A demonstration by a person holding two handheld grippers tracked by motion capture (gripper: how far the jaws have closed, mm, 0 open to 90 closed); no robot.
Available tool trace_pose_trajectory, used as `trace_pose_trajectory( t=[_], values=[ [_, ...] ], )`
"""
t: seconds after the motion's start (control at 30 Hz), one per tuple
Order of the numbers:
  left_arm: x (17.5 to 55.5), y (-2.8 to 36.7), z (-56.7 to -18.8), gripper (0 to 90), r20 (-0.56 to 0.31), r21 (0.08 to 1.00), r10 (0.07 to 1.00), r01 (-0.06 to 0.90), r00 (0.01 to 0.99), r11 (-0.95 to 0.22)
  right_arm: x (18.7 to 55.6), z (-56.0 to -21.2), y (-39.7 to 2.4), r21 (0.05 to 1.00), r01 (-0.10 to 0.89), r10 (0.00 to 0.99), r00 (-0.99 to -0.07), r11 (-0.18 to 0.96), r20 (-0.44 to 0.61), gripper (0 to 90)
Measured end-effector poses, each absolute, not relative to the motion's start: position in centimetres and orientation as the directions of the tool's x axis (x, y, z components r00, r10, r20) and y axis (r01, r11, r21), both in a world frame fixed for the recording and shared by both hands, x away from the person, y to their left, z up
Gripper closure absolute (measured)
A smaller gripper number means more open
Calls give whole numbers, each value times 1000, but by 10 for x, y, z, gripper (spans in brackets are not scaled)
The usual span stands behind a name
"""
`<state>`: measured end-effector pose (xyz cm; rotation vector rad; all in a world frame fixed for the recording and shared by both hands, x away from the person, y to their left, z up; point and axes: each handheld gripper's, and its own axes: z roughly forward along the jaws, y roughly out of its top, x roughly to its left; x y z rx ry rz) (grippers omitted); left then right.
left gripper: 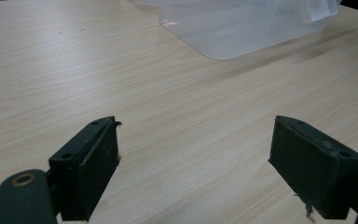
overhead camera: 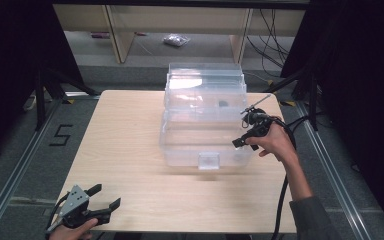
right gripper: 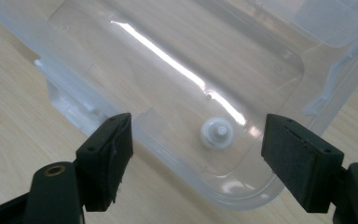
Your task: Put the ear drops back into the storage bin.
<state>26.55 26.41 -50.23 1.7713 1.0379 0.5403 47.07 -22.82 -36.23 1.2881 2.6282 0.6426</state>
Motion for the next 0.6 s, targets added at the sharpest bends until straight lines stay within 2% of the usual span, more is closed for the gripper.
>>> trace_pose_trajectory(
  t=[0.6],
  values=[
    [266,263,-503,149,-95,902,840,404,535,-155,441,-361,-239,503,687,775,-629,524,52,246]
  ],
)
